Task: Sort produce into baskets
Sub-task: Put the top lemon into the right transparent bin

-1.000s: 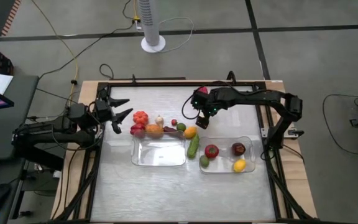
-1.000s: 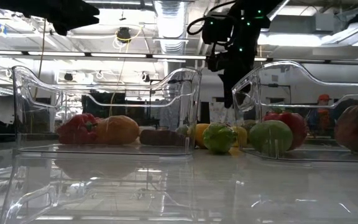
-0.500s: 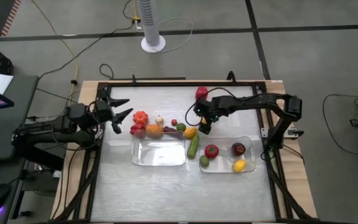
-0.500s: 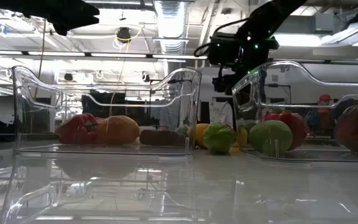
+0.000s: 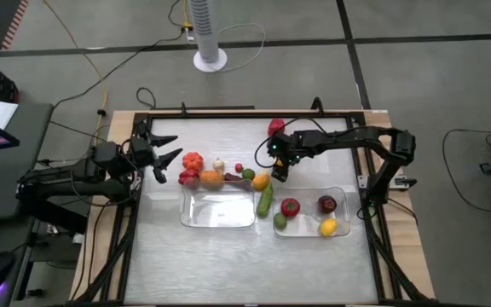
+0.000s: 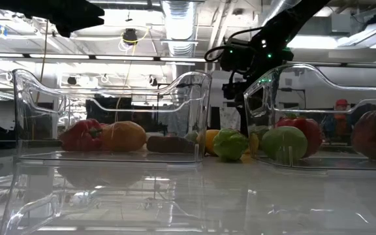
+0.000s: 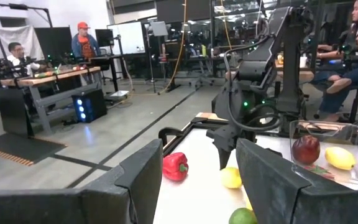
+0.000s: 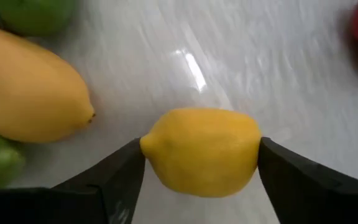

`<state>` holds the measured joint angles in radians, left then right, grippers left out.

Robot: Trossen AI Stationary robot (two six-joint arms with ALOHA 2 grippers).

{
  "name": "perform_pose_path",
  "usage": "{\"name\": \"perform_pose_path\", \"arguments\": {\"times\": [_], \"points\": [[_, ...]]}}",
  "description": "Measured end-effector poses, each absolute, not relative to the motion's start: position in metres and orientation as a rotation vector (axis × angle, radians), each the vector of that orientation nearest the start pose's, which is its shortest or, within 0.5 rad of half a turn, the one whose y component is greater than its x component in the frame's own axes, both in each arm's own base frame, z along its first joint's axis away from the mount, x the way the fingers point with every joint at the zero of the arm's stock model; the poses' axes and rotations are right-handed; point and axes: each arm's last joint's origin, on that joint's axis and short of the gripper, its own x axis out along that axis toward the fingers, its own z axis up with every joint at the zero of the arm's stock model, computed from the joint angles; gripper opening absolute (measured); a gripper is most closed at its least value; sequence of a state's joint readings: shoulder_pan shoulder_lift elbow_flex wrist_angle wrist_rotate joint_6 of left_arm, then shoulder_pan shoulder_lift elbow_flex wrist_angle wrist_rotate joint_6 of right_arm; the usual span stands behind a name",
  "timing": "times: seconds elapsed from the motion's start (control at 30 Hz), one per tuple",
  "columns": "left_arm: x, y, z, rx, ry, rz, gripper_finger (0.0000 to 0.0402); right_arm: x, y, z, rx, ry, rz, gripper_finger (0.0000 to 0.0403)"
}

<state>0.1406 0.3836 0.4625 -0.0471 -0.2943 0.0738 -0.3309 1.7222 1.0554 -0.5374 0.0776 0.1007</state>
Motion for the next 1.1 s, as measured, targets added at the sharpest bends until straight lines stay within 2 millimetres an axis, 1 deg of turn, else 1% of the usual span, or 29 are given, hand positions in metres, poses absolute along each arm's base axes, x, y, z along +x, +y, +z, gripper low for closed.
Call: {"name": "perform_pose_path", "arguments": {"times": [0.1,0.27,0.37,0.47,0.63,0.73,0.77,0.83,0.97,1.1], "points": [[0.108,0.024,0.284,0.071,-0.015,0.436,0.0192,0.306,-0.108,0.17,0.235,1.183,-0.417,0.0295],[0.108,0.024,0.284,0.071,-0.016,0.436,0.0192,0.306,-0.107,0.17,0.235,1.187,-0.415,0.0289],[0.108,0.024,0.284,0.071,-0.015,0.436,0.0192,0.307,-0.106,0.18,0.234,1.235,-0.406,0.0288],[0.108,0.024,0.284,0.071,-0.015,0.436,0.0192,0.312,-0.104,0.206,0.221,1.29,-0.387,0.0287],[0.108,0.024,0.284,0.071,-0.016,0.436,0.0192,0.318,-0.092,0.266,0.221,1.355,-0.373,0.0287],[0.108,0.024,0.284,0.071,-0.011,0.436,0.0192,0.317,-0.076,0.296,0.26,1.387,-0.38,0.0286],[0.108,0.024,0.284,0.072,-0.007,0.436,0.0192,0.316,-0.069,0.302,0.277,1.4,-0.375,0.0286],[0.108,0.024,0.283,0.072,-0.004,0.435,0.0192,0.314,-0.054,0.308,0.299,1.435,-0.352,0.0286],[0.108,0.024,0.283,0.071,-0.001,0.436,0.0192,0.31,-0.016,0.305,0.331,1.542,-0.297,0.0286],[0.108,0.024,0.283,0.063,-0.007,0.435,0.0192,0.307,0.021,0.294,0.299,1.58,-0.284,0.0286]]}}
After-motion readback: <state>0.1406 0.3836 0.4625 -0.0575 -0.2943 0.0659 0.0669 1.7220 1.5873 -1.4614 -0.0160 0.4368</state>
